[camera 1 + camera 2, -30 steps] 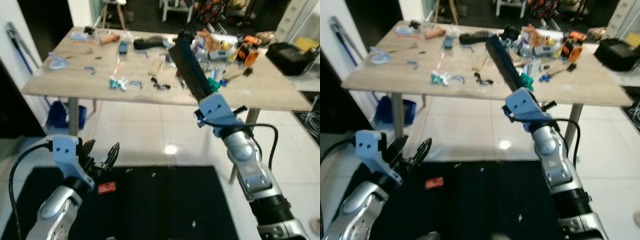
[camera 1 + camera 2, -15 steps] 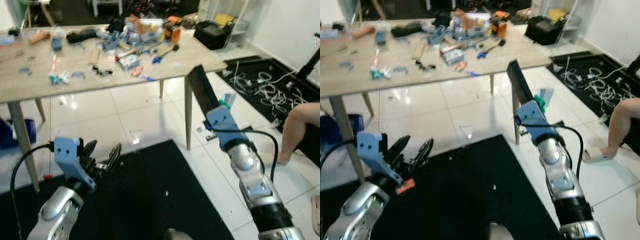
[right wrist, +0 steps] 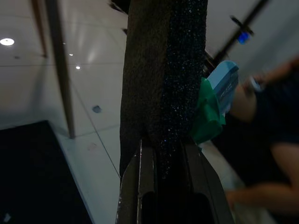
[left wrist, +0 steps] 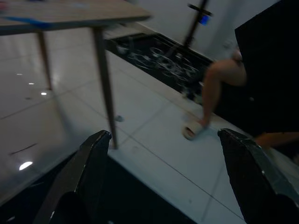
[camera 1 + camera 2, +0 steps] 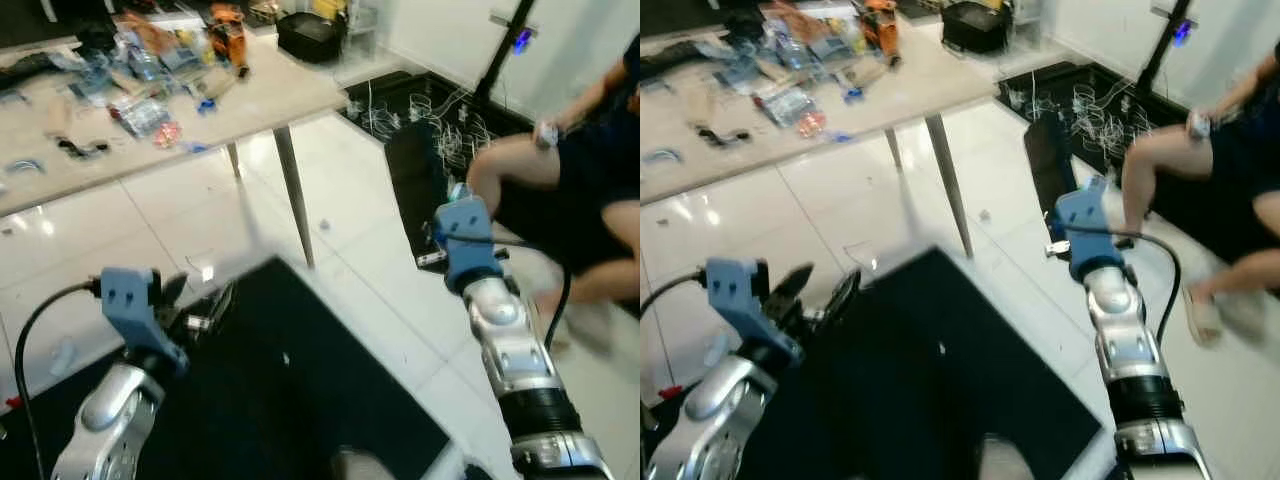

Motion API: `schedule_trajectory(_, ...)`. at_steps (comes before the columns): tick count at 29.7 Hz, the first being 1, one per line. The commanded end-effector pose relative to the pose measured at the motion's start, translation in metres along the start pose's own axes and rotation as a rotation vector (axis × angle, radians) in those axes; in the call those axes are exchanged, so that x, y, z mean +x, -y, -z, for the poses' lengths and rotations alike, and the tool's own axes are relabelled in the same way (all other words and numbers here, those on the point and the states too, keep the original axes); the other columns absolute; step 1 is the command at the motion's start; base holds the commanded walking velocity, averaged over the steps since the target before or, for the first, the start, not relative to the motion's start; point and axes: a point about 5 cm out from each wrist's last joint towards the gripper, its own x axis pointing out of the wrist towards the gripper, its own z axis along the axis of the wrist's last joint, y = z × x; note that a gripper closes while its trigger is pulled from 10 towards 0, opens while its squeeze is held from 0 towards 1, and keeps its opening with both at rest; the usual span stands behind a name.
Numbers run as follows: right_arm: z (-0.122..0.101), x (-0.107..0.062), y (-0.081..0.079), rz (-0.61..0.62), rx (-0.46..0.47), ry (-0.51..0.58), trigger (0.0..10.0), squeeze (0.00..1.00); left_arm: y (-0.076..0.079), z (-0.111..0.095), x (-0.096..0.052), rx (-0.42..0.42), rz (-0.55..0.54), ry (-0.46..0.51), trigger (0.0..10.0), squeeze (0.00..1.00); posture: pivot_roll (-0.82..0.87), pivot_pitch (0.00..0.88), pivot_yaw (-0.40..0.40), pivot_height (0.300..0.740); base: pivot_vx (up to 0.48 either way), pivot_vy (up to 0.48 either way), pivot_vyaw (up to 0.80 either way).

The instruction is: Picking trash to rubbish bin

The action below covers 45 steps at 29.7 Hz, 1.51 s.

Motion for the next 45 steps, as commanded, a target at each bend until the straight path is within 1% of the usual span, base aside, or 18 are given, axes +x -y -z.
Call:
schedule_trajectory(1,0.0032,-0.0001,0.006,0.012,0.021,-0.008,10.0,0.0,0.0012,-0.0004,0.0009,0.008,-0.01,0.012,10.0,0.0,-0.11,0.0,-0.046,0.74,0.0,0.0,-0.8)
schedule_trajectory(7,0.0033,0.0005,0.0048,-0.011,0.055,0.0,10.0,0.0,0.0002,-0.0013,0.0002,0.017,-0.022,0.018,10.0,0.0,-0.11,0.0,-0.047,0.74,0.0,0.0,-0.8)
schedule_trajectory(15,0.0031,0.0009,0.0039,-0.026,0.071,0.004,10.0,0.0,-0.0002,-0.0012,-0.0005,0.012,-0.022,0.017,10.0,0.0,-0.11,0.0,-0.045,0.74,0.0,0.0,-0.8)
schedule_trajectory(45,0.0027,0.0021,0.0029,-0.064,0.067,0.002,10.0,0.0,-0.0006,-0.0033,-0.0002,-0.011,-0.036,0.034,10.0,0.0,-0.1,0.0,-0.062,0.74,0.0,0.0,-0.8)
